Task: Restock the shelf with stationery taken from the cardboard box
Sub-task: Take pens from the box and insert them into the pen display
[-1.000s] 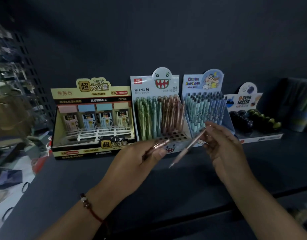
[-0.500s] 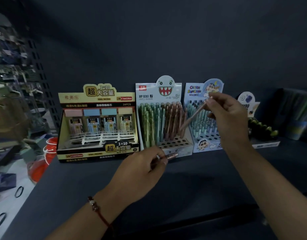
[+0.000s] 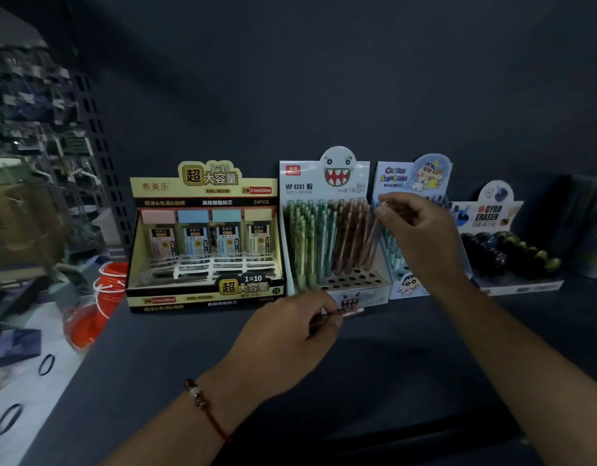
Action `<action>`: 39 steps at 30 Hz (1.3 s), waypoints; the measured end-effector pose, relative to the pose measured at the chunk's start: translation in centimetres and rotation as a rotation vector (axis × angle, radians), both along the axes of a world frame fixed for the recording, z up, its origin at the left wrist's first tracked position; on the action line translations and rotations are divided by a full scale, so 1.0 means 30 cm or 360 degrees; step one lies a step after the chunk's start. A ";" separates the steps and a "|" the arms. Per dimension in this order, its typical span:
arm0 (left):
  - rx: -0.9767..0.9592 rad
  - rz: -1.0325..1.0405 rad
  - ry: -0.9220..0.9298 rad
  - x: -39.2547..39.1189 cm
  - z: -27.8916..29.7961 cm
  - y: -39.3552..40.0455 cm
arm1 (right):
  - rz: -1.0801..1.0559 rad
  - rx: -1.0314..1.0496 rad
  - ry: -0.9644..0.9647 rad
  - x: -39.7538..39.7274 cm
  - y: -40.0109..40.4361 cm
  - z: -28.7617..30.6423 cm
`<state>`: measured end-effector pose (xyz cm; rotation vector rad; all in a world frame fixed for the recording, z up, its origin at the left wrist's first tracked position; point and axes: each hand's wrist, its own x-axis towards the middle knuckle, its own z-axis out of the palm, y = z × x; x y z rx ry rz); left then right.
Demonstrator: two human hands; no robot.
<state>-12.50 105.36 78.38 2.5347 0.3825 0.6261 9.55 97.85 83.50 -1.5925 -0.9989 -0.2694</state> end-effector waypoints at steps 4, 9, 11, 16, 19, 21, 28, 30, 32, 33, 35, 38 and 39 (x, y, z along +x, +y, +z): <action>-0.0001 -0.0009 -0.0017 -0.001 0.000 0.001 | -0.0013 0.0009 -0.0028 -0.006 0.004 -0.003; 0.0001 -0.0003 -0.0011 -0.001 -0.001 0.004 | 0.0066 -0.0043 -0.0044 -0.017 0.009 -0.016; 0.0001 -0.0001 -0.0003 -0.002 -0.001 0.004 | 0.0075 -0.0088 -0.0055 -0.015 0.013 -0.030; 0.0003 0.0015 0.0001 0.000 -0.002 0.008 | 0.0039 -0.0100 -0.0043 0.002 0.034 -0.048; 0.0011 0.0026 0.0014 0.001 0.000 0.009 | -0.0040 -0.0169 -0.0097 0.015 0.048 -0.055; 0.0017 0.0034 0.0021 0.001 -0.001 0.010 | -0.0113 -0.0237 -0.0175 0.024 0.056 -0.063; 0.0005 0.0029 0.0037 0.003 -0.001 0.011 | -0.0141 -0.0266 -0.0224 0.027 0.059 -0.068; 0.0004 0.0034 0.0037 0.003 -0.002 0.011 | -0.0124 -0.0283 -0.0214 0.021 0.055 -0.064; -0.0001 0.0042 0.0031 0.003 -0.002 0.011 | -0.0070 -0.0282 -0.0162 0.016 0.045 -0.064; -0.0004 0.0046 0.0025 0.003 -0.002 0.011 | -0.0022 -0.0279 -0.0115 0.008 0.037 -0.064; -0.0005 0.0048 0.0007 0.003 0.000 0.011 | 0.0088 -0.0274 -0.0001 -0.016 0.009 -0.067; -0.0026 0.0034 -0.0026 0.001 0.002 0.010 | 0.0241 -0.0218 0.0197 -0.079 -0.064 -0.083; -0.0035 0.0031 -0.0033 0.002 0.004 0.009 | 0.0270 -0.0208 0.0252 -0.106 -0.094 -0.093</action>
